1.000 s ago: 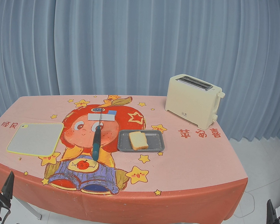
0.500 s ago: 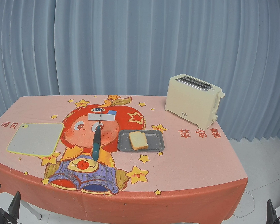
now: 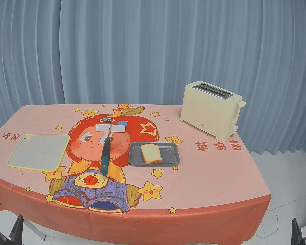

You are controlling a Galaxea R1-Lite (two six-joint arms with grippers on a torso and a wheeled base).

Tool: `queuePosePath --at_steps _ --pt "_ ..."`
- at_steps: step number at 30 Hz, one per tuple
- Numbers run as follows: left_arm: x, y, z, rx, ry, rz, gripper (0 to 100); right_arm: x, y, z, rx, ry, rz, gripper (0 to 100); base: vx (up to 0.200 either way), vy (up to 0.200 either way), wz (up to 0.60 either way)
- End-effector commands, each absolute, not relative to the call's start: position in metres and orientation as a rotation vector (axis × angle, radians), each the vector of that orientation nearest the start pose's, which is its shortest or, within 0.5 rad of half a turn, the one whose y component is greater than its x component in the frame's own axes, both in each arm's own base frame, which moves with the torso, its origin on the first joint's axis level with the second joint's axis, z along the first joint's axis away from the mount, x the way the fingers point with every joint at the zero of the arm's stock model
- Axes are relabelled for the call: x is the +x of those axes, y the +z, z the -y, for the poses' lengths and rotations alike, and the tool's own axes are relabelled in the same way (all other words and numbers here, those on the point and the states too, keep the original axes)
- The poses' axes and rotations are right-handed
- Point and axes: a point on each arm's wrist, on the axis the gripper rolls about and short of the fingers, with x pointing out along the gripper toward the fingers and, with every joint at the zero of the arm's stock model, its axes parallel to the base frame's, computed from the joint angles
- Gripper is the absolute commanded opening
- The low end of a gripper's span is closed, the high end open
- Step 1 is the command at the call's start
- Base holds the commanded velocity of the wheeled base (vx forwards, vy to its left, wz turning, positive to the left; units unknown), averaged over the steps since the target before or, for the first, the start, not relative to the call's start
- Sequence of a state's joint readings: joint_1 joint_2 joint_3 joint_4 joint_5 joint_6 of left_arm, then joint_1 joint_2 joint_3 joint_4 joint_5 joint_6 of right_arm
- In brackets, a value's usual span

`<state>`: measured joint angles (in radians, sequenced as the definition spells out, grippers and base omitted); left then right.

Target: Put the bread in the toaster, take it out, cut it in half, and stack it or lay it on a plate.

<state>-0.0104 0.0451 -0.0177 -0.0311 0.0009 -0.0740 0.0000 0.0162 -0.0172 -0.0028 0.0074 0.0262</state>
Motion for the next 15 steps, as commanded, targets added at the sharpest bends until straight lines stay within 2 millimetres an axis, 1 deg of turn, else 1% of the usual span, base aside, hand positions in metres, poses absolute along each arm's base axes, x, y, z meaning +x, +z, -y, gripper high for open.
queuePosePath --at_steps 1,8,11,15 --pt "-0.0201 0.0821 -0.0002 -0.057 -0.008 0.001 100 -0.0221 0.076 -0.0002 0.026 0.008 -0.006 100 0.0 0.0 0.0" --pt "-0.02 0.0812 -0.0001 0.003 -0.012 0.0 100 -0.0221 0.076 -0.0002 0.026 0.008 -0.006 100 0.0 0.0 0.0" --pt "-0.0198 0.081 0.0007 0.02 -0.048 -0.001 100 -0.0221 0.076 -0.0002 0.026 0.008 -0.006 100 0.0 0.0 0.0" --pt "-0.0195 0.0762 -0.0008 0.015 0.02 -0.045 100 -0.0221 0.076 -0.0002 0.026 0.008 -0.006 100 0.0 0.0 0.0"
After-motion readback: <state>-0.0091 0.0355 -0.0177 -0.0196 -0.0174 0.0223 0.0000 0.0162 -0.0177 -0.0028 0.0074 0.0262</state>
